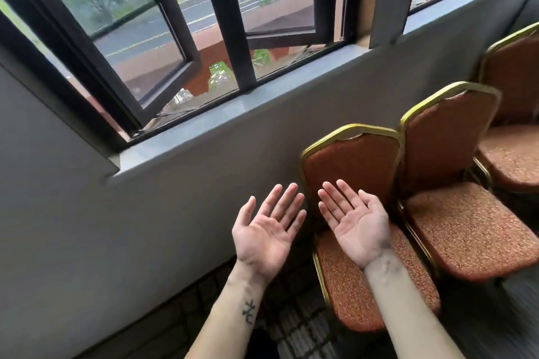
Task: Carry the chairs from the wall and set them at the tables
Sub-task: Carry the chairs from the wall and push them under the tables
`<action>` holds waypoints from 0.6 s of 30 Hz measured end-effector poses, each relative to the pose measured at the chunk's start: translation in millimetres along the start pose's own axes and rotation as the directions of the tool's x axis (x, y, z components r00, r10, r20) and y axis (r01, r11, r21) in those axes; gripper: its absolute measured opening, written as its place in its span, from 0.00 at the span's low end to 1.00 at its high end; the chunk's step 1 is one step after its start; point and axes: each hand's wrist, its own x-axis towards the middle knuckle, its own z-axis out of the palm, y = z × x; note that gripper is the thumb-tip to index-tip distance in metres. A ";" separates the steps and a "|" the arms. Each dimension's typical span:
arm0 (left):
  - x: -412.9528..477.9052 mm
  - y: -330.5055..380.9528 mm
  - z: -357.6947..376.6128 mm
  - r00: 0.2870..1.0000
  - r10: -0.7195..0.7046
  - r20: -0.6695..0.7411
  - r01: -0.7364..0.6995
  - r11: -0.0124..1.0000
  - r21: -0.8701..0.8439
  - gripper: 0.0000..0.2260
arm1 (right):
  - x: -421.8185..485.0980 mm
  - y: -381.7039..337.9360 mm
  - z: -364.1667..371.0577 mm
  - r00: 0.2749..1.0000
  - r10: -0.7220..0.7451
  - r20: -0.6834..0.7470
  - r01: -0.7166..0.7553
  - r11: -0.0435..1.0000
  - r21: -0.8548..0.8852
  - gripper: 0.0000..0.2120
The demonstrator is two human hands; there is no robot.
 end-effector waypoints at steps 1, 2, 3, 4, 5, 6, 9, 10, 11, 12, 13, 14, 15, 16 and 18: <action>16.9 7.1 -1.0 1.000 -0.018 0.004 0.018 1.000 0.023 0.27 | 15.7 -0.2 1.4 0.999 -0.017 -0.028 0.018 1.000 0.021 0.23; 42.0 18.7 0.9 0.999 -0.052 0.010 0.051 0.997 0.052 0.26 | 36.5 -1.3 7.9 0.997 -0.049 -0.064 0.052 0.997 0.052 0.23; 52.7 24.7 0.5 0.997 -0.068 0.030 0.066 0.996 0.055 0.26 | 44.9 -3.0 9.7 0.995 -0.066 -0.076 0.070 0.996 0.057 0.23; 67.5 33.9 2.0 0.995 -0.089 0.040 0.087 0.995 0.049 0.26 | 55.8 -4.9 17.3 0.992 -0.092 -0.091 0.098 0.994 0.055 0.23; 81.7 41.9 1.3 0.991 -0.115 0.074 0.111 0.993 0.048 0.26 | 67.6 -4.3 23.5 0.988 -0.119 -0.100 0.124 0.991 0.050 0.23; 96.9 50.2 3.3 0.987 -0.132 0.096 0.127 0.990 0.059 0.26 | 80.2 -5.0 32.5 0.984 -0.140 -0.113 0.147 0.988 0.056 0.23; 146.8 79.0 10.5 0.970 -0.199 0.139 0.197 0.980 0.026 0.26 | 113.8 -4.4 60.4 0.969 -0.197 -0.149 0.207 0.977 0.057 0.23; 160.7 89.1 16.0 0.961 -0.228 0.159 0.224 0.974 0.039 0.27 | 121.9 -4.1 72.4 0.962 -0.217 -0.168 0.231 0.971 0.065 0.23; 172.7 97.1 21.9 0.951 -0.251 0.181 0.244 0.968 0.062 0.27 | 129.1 -4.1 80.3 0.957 -0.234 -0.171 0.248 0.966 0.067 0.23; 186.7 104.1 27.7 0.941 -0.269 0.203 0.256 0.963 0.086 0.27 | 136.7 -4.5 88.7 0.950 -0.257 -0.177 0.273 0.959 0.075 0.23; 197.3 110.0 31.8 0.930 -0.294 0.218 0.277 0.955 0.105 0.27 | 142.7 -4.2 94.2 0.942 -0.274 -0.192 0.293 0.953 0.081 0.23; 206.8 115.2 35.9 0.924 -0.309 0.225 0.292 0.950 0.105 0.27 | 147.1 -4.7 99.8 0.935 -0.287 -0.207 0.307 0.949 0.071 0.23; 215.1 119.9 40.7 0.919 -0.320 0.229 0.303 0.947 0.107 0.27 | 151.3 -4.4 103.6 0.932 -0.296 -0.207 0.314 0.947 0.062 0.23; 219.3 121.9 42.9 0.914 -0.325 0.241 0.307 0.945 0.112 0.26 | 154.3 -3.6 105.0 0.932 -0.294 -0.211 0.311 0.949 0.054 0.23; 235.2 122.9 49.7 0.897 -0.358 0.260 0.337 0.933 0.125 0.26 | 168.7 -5.7 104.6 0.922 -0.303 -0.241 0.324 0.945 0.050 0.23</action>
